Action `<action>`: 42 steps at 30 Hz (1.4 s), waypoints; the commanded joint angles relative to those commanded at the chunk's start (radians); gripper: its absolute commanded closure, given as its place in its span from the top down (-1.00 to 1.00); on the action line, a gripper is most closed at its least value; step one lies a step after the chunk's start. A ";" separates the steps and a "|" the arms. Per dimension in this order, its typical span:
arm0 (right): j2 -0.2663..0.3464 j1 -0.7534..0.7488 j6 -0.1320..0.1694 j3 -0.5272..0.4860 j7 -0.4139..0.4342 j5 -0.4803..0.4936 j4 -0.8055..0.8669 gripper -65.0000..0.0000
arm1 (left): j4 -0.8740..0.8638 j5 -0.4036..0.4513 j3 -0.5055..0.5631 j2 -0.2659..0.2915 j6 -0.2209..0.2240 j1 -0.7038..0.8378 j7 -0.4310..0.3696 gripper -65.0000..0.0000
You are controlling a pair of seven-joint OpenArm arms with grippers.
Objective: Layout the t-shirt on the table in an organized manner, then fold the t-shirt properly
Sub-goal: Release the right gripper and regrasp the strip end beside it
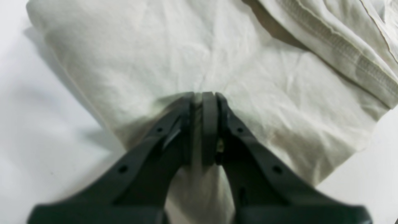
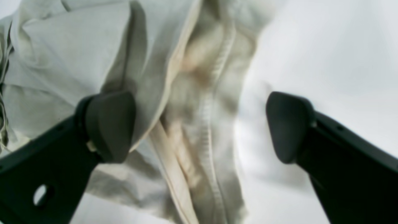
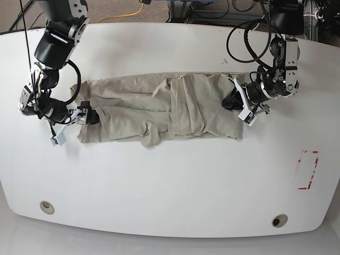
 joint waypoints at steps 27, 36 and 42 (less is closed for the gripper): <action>-0.101 -0.078 0.000 -0.058 -0.057 0.046 0.002 1.00 | 0.000 0.000 0.000 0.000 0.000 -0.003 -0.002 -0.88; -0.101 -0.078 0.000 -0.061 -0.025 0.046 0.002 -0.48 | -0.002 0.000 0.000 0.000 0.000 -0.005 -0.002 -0.88; -0.104 -0.078 0.000 -0.064 -0.006 0.046 0.063 -0.98 | -0.002 0.002 0.000 0.000 0.000 -0.005 -0.002 -0.88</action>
